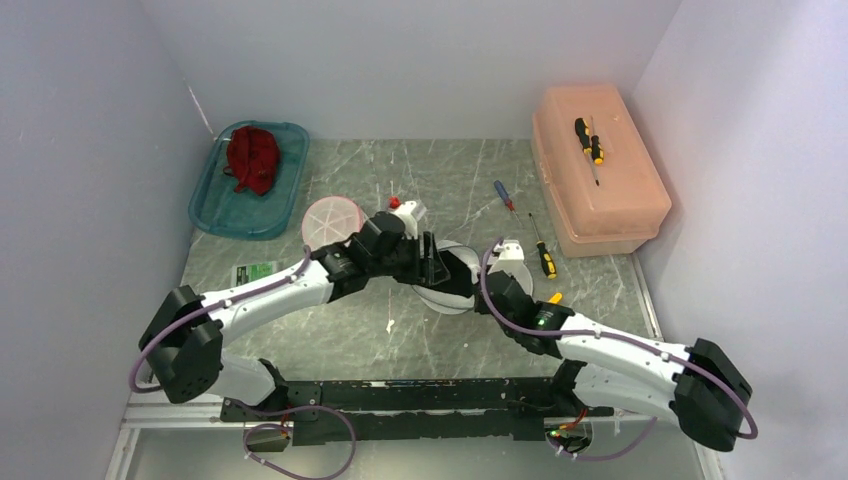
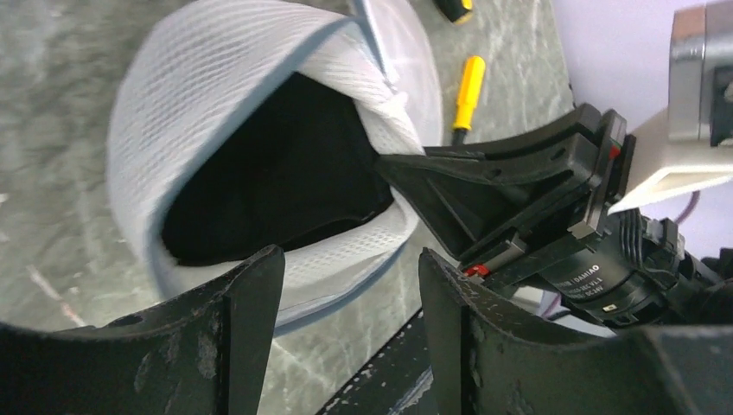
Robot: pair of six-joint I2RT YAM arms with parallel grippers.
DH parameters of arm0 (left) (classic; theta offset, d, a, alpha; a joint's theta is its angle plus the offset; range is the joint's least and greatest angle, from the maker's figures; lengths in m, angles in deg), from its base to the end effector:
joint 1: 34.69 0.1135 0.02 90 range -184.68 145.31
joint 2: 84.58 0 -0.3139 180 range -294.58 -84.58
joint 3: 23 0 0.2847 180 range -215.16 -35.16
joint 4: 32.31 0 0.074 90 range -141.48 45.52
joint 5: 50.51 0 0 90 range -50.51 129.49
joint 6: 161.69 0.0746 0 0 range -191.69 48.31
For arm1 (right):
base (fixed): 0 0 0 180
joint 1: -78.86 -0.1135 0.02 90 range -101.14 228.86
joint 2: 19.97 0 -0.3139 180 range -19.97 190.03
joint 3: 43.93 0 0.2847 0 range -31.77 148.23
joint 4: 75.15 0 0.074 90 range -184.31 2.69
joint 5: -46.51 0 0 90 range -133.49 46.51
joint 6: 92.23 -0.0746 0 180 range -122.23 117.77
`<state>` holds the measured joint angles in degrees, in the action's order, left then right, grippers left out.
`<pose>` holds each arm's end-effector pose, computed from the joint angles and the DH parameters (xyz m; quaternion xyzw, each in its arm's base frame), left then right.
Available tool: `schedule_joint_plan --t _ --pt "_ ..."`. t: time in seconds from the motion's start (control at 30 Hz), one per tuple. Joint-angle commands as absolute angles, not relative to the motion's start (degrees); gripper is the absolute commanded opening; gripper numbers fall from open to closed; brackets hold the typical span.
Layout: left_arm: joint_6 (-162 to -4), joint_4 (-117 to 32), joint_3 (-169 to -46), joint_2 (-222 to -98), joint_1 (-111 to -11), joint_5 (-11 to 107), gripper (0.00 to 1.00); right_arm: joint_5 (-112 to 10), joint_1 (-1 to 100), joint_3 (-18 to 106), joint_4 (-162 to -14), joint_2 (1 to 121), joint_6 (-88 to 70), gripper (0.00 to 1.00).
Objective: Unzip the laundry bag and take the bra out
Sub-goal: Pick up the bra from the laundry bag.
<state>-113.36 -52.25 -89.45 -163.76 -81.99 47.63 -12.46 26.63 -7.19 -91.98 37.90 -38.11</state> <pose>0.2386 -0.2741 0.2793 0.0770 0.8725 -0.3797 0.2977 0.1697 0.1562 0.1919 -0.0070 0.8738 0.1212 0.4709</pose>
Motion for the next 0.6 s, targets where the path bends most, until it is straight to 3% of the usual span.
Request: schedule_joint_plan --t 0.0,0.2,0.4,0.57 --pt "-113.62 -47.74 -94.37 -165.12 -85.14 48.3 0.64 -12.88 26.31 -6.19 -90.87 33.02 -39.36 0.0" --pt "-114.25 -49.52 -95.87 -170.94 -85.89 48.18 0.62 -15.36 26.36 -7.93 -89.47 29.39 -40.21 0.0" --pt "-109.42 -58.48 -98.7 -177.38 -88.49 39.88 0.62 -17.3 26.34 -12.16 -87.49 26.27 -41.77 0.0" --pt "-108.53 -57.74 -95.37 -179.49 -90.02 36.31 0.63 -17.1 26.34 -14.3 -88.32 23.36 -42.39 0.0"
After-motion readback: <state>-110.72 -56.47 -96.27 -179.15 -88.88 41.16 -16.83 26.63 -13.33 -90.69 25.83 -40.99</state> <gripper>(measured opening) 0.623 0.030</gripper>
